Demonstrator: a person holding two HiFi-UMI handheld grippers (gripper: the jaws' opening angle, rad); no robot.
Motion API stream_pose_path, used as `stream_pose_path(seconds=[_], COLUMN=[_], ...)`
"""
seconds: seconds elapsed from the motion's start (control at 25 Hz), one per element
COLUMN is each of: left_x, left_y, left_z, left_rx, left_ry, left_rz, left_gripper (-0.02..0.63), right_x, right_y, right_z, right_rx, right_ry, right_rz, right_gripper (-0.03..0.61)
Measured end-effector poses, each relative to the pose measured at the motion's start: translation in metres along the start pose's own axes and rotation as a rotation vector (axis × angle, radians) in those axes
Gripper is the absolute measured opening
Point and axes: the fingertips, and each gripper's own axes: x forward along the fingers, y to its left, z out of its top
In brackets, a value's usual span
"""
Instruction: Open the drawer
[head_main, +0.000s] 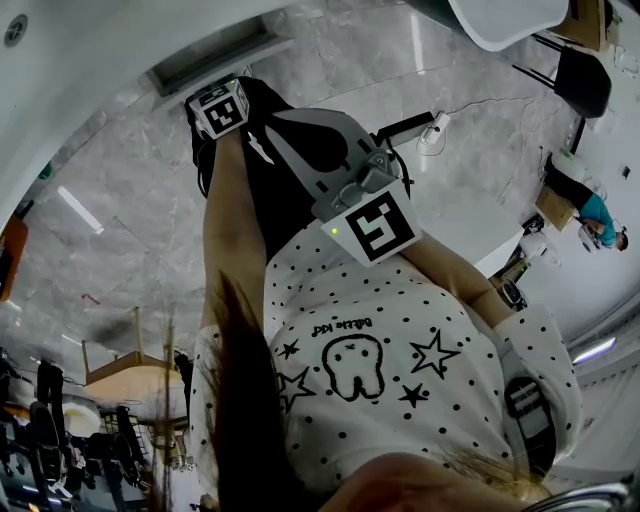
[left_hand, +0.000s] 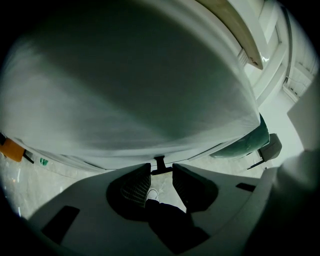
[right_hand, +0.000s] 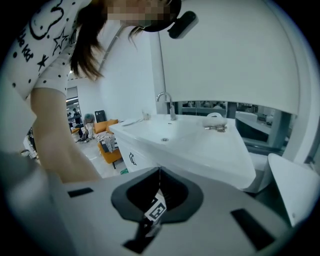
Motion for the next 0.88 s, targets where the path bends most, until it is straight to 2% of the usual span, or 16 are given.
stream_pose_path(seconds=[0.24, 0.88], left_x=[-0.0005, -0.0032], left_y=[0.0007, 0.0009], left_z=[0.0005, -0.0005], left_rx=[0.001, 0.015], left_ry=[-0.005, -0.004], left_rz=[0.002, -0.008], left_gripper=[0.138, 0.138], right_x=[-0.0048, -0.0062], right_y=[-0.0028, -0.0017], right_z=[-0.0032, -0.005], right_rx=[0.033, 0.044], right_ry=[0.014, 0.015], right_rz=[-0.03, -0.046], right_gripper=[0.014, 0.014])
